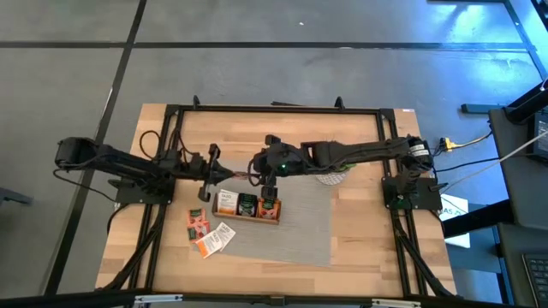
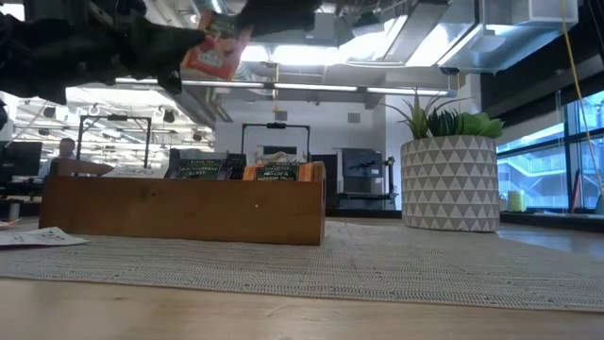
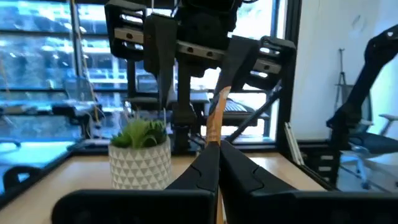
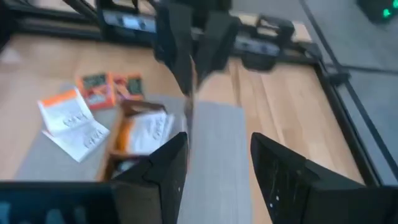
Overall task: Pick & Place Tea
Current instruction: Put the orange tea bag into the right section of the wooden organizer
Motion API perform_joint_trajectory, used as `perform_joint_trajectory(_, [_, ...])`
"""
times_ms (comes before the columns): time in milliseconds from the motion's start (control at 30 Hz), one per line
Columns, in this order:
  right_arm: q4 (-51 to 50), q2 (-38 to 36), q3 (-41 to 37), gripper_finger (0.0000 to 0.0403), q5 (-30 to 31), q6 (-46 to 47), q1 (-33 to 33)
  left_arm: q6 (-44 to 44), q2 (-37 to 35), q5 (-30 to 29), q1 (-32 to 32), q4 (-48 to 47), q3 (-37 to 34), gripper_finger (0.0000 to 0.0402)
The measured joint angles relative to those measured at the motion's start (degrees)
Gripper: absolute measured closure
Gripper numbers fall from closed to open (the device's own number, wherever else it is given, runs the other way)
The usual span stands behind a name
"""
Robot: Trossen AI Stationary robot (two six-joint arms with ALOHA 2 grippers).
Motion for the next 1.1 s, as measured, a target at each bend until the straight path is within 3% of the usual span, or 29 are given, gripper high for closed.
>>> perform_joint_trajectory(167, [2.9,0.0,-0.2,0.0224,-2.4,4.2,0.2,3.8,0.6,-5.0,-4.3,0.0,0.7,0.0400])
perform_joint_trajectory(367, [2.5,0.0,-0.2,0.0247,-3.1,7.0,0.1,5.0,0.5,-5.5,-5.3,0.1,1.7,0.0400])
perform_joint_trajectory(467, [2.8,0.0,-0.2,0.0281,-5.8,7.9,0.1,4.9,0.5,-5.5,-5.4,0.1,1.9,0.0400])
perform_joint_trajectory(700, [2.6,0.0,-0.2,0.0389,-5.8,8.0,0.1,4.1,0.5,-5.3,-5.4,0.1,2.0,0.0399])
perform_joint_trajectory(1100, [1.7,0.0,-0.2,0.0397,-5.8,9.4,0.3,4.7,0.5,-4.4,-5.4,-1.5,2.0,0.0362])
